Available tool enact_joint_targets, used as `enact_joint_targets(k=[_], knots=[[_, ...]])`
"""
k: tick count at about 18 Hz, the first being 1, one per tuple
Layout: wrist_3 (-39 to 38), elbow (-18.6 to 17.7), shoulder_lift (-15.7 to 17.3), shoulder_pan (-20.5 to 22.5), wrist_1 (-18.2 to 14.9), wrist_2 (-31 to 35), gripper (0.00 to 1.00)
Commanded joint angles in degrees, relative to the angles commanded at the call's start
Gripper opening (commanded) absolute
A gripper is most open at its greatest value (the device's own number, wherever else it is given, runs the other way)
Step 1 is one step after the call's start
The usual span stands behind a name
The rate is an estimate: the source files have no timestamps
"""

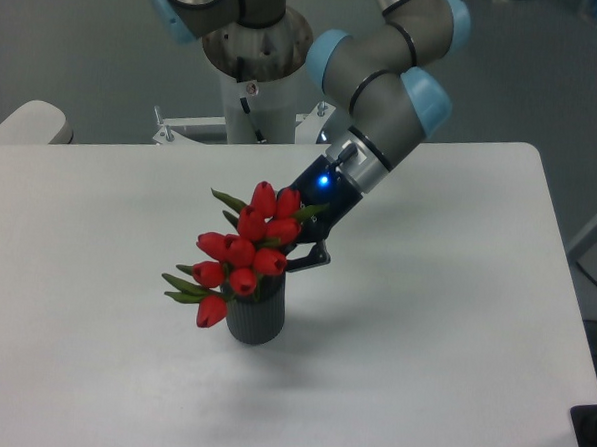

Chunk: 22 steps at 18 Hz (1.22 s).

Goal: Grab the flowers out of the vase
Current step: 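Lift the gripped tulips upward out of the grey vase, then carry the held tulips away from the vase and hold them aloft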

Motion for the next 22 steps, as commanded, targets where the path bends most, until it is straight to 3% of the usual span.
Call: enact_joint_targets(k=[11, 16, 22], knots=[[-6.7, 2.7, 4.0, 0.0, -0.4, -2.7, 0.27], [-13.2, 6.5, 4.7, 0.0, -0.5, -3.2, 0.27], [-17.1, 8.2, 6.0, 0.1, -0.6, -4.6, 0.27]])
